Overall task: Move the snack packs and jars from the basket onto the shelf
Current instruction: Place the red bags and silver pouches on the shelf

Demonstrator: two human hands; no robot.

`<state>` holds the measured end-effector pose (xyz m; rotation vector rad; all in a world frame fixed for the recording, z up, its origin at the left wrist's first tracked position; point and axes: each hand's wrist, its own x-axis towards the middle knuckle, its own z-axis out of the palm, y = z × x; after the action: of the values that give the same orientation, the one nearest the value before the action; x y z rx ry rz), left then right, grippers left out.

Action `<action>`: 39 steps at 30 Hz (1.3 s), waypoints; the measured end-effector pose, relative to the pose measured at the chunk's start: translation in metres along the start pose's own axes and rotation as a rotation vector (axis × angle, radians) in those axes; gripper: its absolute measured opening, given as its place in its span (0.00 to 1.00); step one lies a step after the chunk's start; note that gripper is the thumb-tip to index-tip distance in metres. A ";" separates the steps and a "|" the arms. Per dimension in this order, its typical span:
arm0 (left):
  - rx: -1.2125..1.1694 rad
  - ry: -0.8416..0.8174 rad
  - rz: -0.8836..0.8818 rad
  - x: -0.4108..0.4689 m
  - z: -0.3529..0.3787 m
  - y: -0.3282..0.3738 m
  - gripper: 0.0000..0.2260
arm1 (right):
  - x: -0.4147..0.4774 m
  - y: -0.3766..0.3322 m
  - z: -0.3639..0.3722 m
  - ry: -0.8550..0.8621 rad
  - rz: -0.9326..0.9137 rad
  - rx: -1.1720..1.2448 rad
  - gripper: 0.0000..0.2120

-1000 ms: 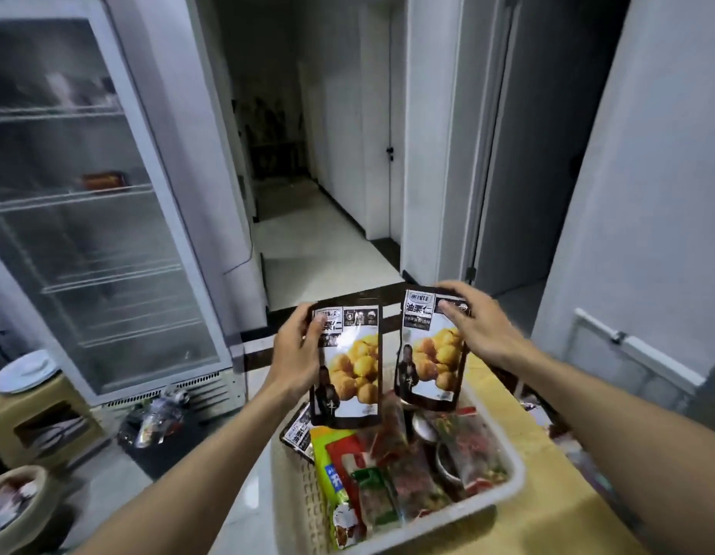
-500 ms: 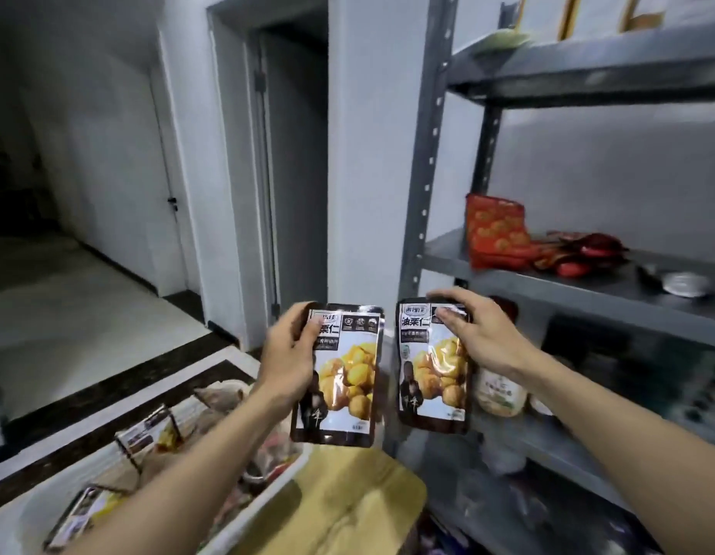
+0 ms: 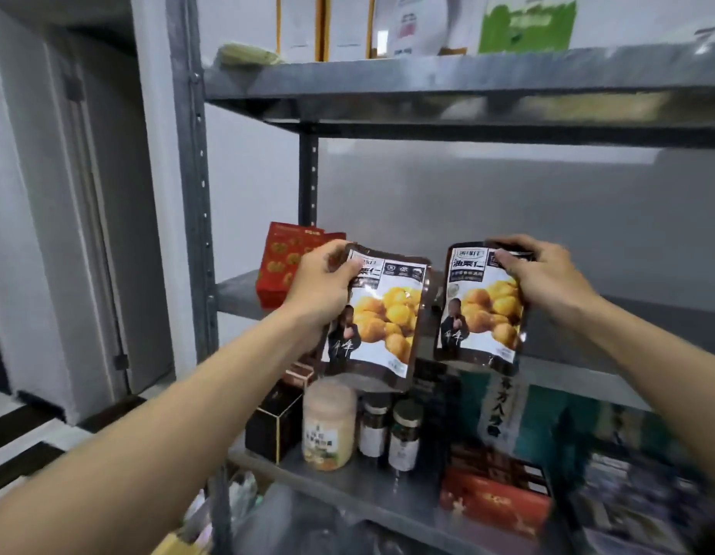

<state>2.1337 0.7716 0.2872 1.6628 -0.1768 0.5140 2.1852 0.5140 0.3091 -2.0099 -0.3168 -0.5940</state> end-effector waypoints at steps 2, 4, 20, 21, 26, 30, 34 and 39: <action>-0.003 -0.027 -0.006 0.029 0.044 0.003 0.06 | 0.035 0.032 -0.025 0.077 0.025 0.003 0.09; 0.029 -0.034 -0.019 0.060 0.085 -0.001 0.06 | 0.064 0.059 -0.046 0.119 0.063 0.023 0.10; 0.591 -0.103 -0.206 0.208 0.183 -0.062 0.06 | 0.213 0.172 -0.002 0.018 0.341 0.078 0.11; 0.675 -0.115 -0.187 0.211 0.184 -0.064 0.08 | 0.217 0.175 0.006 -0.005 0.358 0.072 0.11; 0.800 -0.177 -0.162 0.217 0.186 -0.062 0.08 | 0.228 0.189 0.025 -0.130 0.394 -0.127 0.12; 0.855 -0.224 -0.134 0.215 0.185 -0.062 0.10 | 0.224 0.188 0.026 -0.214 0.360 -0.283 0.20; 0.924 -0.201 0.019 0.210 0.181 -0.058 0.20 | 0.215 0.184 0.018 -0.222 0.222 -0.450 0.27; 1.217 -0.162 0.260 0.196 0.172 -0.050 0.28 | 0.191 0.159 0.008 -0.229 -0.055 -0.727 0.35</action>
<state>2.3665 0.6473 0.3132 2.8970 -0.2164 0.7503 2.4216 0.4390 0.2892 -2.7883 -0.3208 -0.5595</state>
